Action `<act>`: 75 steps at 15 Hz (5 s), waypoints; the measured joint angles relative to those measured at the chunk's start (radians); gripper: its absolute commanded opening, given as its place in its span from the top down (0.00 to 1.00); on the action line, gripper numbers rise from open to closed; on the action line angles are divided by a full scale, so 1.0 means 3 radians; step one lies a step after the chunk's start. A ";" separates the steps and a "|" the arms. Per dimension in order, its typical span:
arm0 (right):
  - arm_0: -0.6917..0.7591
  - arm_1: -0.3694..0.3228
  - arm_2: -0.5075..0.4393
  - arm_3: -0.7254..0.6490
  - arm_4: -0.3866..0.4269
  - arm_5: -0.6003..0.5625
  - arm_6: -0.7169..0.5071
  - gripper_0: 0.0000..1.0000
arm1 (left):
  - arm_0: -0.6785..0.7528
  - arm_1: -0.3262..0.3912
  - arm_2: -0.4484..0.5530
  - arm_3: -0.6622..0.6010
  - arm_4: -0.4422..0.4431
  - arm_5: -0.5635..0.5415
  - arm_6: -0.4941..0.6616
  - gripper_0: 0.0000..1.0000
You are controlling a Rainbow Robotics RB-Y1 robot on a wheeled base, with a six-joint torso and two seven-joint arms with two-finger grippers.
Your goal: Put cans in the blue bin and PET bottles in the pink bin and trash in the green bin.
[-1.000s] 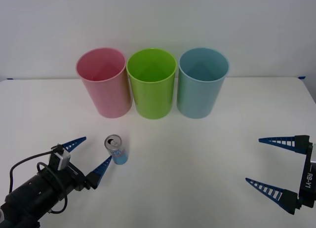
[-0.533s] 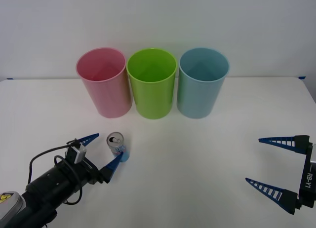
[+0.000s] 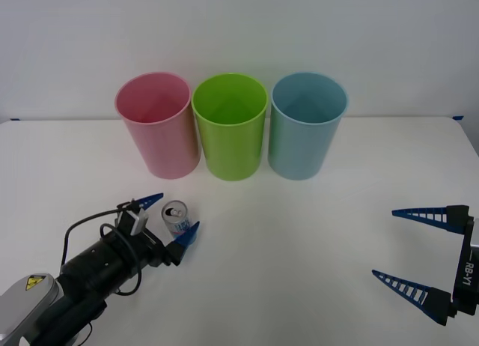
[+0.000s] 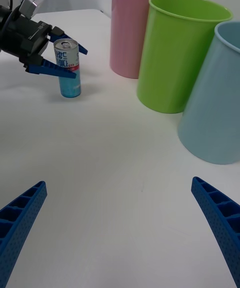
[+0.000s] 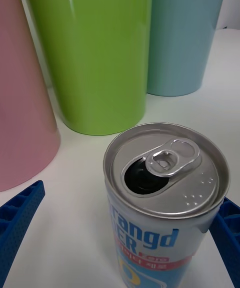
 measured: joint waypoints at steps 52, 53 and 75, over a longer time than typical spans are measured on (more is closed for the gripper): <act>0.0000 0.0000 0.0000 0.0000 0.0000 0.0000 0.0000 0.00 | -0.0680 0.0808 -0.0405 -0.2124 -0.1542 0.0258 0.3929 1.00; 0.0000 0.0000 0.0000 0.0000 0.0000 0.0000 0.0000 0.00 | -0.0887 0.0914 -0.0551 -0.2095 -0.1484 0.0445 0.4017 1.00; 0.0000 0.0000 0.0000 0.0000 0.0000 0.0000 0.0000 0.00 | -0.3966 0.0179 -0.2291 0.0752 -0.0602 0.1749 0.3989 1.00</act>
